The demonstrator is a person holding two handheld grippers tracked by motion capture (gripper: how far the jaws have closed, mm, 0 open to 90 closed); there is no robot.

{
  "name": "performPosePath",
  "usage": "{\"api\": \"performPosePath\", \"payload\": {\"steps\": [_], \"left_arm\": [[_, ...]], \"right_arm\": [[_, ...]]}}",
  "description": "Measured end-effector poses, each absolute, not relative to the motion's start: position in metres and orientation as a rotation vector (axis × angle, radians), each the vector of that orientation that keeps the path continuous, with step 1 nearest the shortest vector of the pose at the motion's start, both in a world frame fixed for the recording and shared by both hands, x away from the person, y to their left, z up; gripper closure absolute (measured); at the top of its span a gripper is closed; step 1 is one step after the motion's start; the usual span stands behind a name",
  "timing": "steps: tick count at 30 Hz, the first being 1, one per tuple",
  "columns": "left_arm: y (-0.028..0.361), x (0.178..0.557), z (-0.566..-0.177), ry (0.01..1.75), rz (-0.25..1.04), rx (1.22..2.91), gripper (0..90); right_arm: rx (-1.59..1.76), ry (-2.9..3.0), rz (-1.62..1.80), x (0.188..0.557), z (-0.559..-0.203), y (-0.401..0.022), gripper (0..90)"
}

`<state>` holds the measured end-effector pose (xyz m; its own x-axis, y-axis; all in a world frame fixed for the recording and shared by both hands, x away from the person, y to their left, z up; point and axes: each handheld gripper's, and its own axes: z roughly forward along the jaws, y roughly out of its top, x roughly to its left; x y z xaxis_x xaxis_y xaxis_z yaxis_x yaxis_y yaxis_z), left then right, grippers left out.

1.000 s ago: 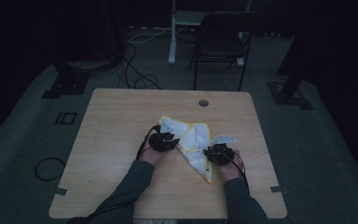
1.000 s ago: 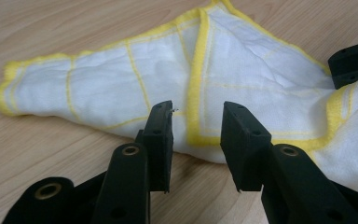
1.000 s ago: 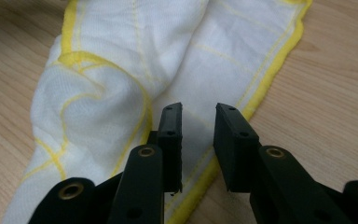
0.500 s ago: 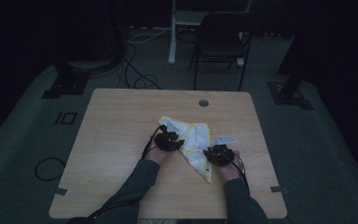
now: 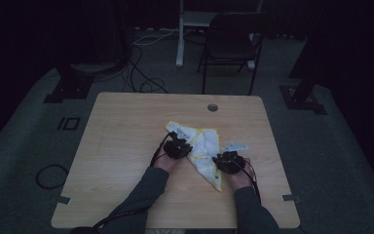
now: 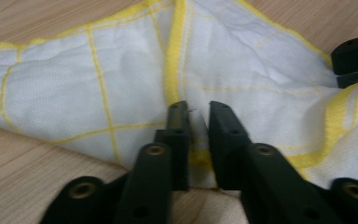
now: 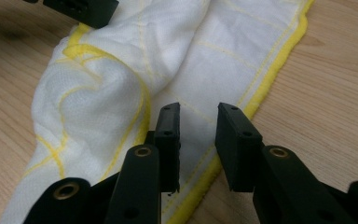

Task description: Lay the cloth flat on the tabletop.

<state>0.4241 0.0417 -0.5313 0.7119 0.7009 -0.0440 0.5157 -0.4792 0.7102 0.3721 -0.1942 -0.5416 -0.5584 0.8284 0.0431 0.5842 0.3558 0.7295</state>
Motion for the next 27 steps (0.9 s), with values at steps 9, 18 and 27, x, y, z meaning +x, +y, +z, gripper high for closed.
{"api": "performPosePath", "payload": {"steps": [9,18,27], "left_arm": [[0.043,0.42,-0.526,0.909,0.362,2.189,86.9],[0.049,0.414,-0.52,0.904,0.372,2.169,87.1],[0.059,0.408,-0.517,0.916,0.371,2.15,87.0]], "right_arm": [[1.25,2.286,1.037,0.372,-0.542,-0.195,70.3],[1.25,2.29,1.043,0.372,-0.542,-0.196,70.1],[1.25,2.291,1.049,0.372,-0.543,-0.197,69.8]]}}
